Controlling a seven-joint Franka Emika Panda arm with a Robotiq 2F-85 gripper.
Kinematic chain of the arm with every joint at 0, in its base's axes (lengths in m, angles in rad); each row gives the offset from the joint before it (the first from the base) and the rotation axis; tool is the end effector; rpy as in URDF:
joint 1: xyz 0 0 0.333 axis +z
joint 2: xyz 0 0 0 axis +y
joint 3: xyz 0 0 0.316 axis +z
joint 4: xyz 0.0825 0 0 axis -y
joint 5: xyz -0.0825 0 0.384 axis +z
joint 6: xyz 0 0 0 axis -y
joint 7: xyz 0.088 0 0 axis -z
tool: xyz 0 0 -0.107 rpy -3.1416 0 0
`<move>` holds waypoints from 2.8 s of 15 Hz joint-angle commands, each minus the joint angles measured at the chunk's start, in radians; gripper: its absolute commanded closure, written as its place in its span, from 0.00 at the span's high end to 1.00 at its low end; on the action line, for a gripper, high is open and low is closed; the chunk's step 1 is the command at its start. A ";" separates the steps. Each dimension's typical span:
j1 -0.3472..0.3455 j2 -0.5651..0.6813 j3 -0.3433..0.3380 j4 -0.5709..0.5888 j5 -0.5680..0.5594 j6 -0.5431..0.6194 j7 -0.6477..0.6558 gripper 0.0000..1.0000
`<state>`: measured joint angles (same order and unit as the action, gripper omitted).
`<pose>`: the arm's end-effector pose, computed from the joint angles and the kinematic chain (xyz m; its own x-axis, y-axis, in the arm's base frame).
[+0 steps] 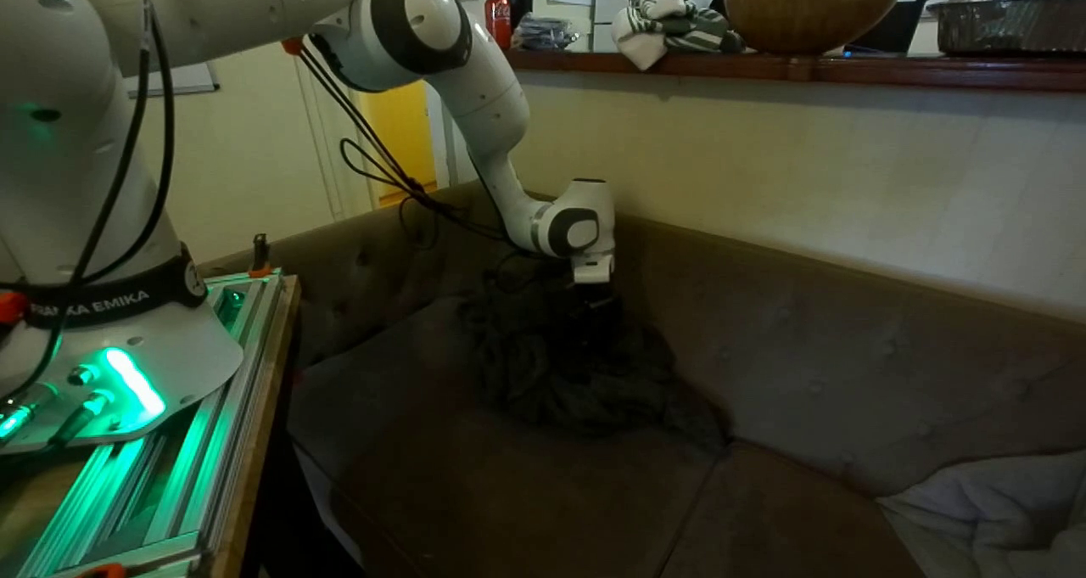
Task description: Take the remote controller off of the couch and put it on the shelf
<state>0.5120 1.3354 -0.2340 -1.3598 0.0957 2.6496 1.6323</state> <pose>0.6288 0.1994 -0.0796 0.2964 -0.9370 0.1847 -0.9539 -0.2999 0.0096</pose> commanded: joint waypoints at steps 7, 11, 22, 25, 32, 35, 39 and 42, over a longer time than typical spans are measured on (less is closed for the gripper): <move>0.059 -0.181 -0.017 -0.216 -0.084 0.043 0.046 0.07; 0.125 -0.299 -0.062 -0.406 -0.084 0.142 0.101 0.07; 0.490 -0.594 -0.368 -0.946 -0.019 0.472 0.208 0.07; 0.694 -0.587 -0.596 -1.024 -0.121 0.528 0.353 0.07; 1.229 -0.484 -1.042 -1.187 -0.065 0.553 0.494 0.07; 1.445 -0.402 -1.117 -1.285 0.155 0.577 0.505 0.07; 1.636 -0.390 -1.169 -1.457 0.359 0.620 0.487 0.07; 1.617 -0.396 -1.131 -1.433 0.375 0.593 0.432 0.30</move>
<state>2.1326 0.9405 -1.3758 -2.7961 0.4315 3.2401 2.0967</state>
